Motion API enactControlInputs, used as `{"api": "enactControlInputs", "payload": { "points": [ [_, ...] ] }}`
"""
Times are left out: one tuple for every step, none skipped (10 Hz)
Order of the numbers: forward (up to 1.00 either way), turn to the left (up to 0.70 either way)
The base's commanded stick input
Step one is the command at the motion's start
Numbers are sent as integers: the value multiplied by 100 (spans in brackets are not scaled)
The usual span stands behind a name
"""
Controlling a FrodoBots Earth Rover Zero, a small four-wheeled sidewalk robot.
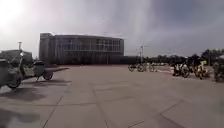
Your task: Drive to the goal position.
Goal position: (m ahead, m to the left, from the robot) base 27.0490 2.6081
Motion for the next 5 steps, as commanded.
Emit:
{"api": "enactControlInputs", "payload": {
  "points": [
    [99, 9],
    [99, 34],
    [99, 40],
    [99, 28],
    [99, 1]
  ]
}}
